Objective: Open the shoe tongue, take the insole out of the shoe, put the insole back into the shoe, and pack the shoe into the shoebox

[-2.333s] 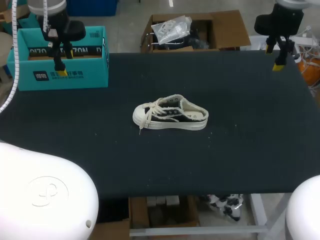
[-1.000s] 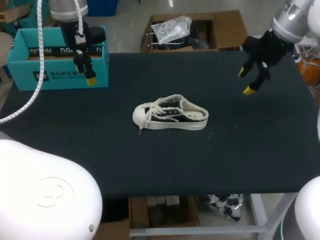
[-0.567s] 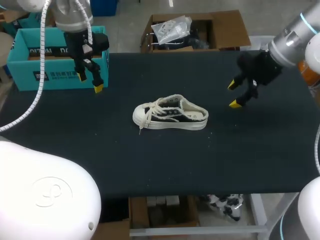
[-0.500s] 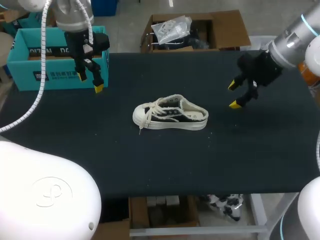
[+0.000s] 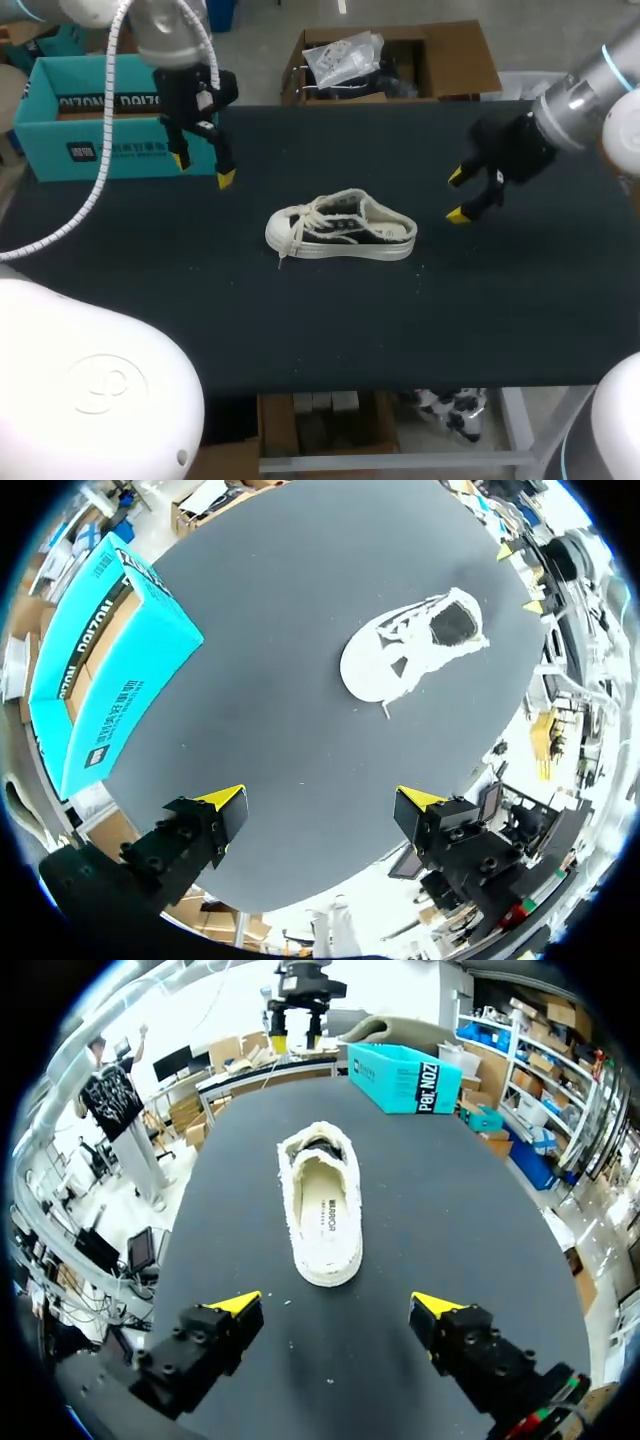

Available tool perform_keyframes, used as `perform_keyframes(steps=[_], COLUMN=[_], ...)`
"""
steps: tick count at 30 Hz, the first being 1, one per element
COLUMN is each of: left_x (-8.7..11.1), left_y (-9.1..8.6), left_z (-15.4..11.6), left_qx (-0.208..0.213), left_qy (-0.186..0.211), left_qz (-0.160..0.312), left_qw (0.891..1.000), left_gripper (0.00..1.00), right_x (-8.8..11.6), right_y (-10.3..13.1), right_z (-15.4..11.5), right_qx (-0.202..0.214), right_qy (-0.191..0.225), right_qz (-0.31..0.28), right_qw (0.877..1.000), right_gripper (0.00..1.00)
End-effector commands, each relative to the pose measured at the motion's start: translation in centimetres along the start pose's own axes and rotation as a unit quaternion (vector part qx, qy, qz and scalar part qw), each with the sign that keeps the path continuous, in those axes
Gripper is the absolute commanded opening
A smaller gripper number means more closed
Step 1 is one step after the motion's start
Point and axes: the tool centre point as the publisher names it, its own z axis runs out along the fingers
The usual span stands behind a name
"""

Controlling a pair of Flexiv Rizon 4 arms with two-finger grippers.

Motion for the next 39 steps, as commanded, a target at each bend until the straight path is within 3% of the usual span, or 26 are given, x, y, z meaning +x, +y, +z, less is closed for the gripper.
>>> perform_keyframes(steps=[1, 8, 21, 39], left_x=[2.1, 4.4, 8.8, 10.5], left_y=[-2.0, -3.6, -5.7, -6.3], left_z=[0.3, 1.1, 2.4, 3.7], left_qx=[0.001, 0.009, 0.014, 0.015], left_qy=[0.009, 0.036, 0.045, 0.048], left_qz=[-0.138, -0.197, -0.180, -0.182], left_qw=[0.990, 0.980, 0.982, 0.982], left_gripper=[1.00, 1.00, 1.00, 1.00], right_x=[1.1, 1.2, -0.2, 1.2], right_y=[-0.7, -0.6, -0.8, 0.1], right_z=[2.5, 5.3, 9.9, 13.0], right_qx=[-0.022, -0.048, -0.111, -0.152], right_qy=[-0.024, -0.021, -0.002, 0.012], right_qz=[-0.004, 0.003, 0.014, 0.015], right_qw=[0.999, 0.999, 0.994, 0.988], right_gripper=[1.00, 1.00, 1.00, 1.00])
